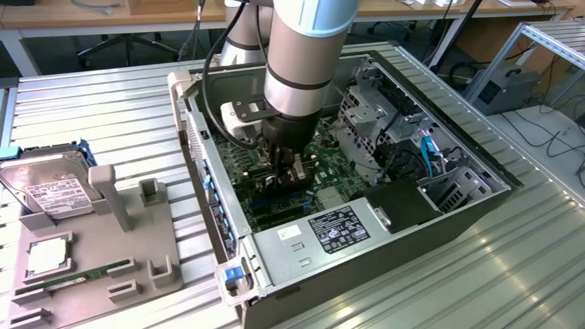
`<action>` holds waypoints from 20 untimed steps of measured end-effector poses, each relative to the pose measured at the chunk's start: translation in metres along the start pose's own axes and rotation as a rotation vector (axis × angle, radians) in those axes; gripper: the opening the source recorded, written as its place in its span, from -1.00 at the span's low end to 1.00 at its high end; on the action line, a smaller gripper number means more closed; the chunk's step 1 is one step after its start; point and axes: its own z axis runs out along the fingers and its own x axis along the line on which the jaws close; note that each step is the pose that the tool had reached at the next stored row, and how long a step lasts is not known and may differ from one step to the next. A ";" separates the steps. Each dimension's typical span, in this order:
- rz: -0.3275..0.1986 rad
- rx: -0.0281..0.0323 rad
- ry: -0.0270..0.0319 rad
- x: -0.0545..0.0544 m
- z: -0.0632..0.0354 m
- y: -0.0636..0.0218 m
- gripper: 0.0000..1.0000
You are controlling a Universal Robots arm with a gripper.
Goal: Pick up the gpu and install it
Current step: 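Insert the gpu into the slot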
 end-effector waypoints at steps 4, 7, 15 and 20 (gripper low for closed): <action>0.000 -0.0001 0.0002 0.000 0.0008 0.0013 -0.46; 0.000 -0.0002 0.0003 0.000 0.0015 0.0014 -0.46; 0.000 -0.0002 0.0004 0.000 0.0025 0.0015 -0.46; 0.000 -0.0002 0.0003 0.000 0.0033 0.0018 -0.46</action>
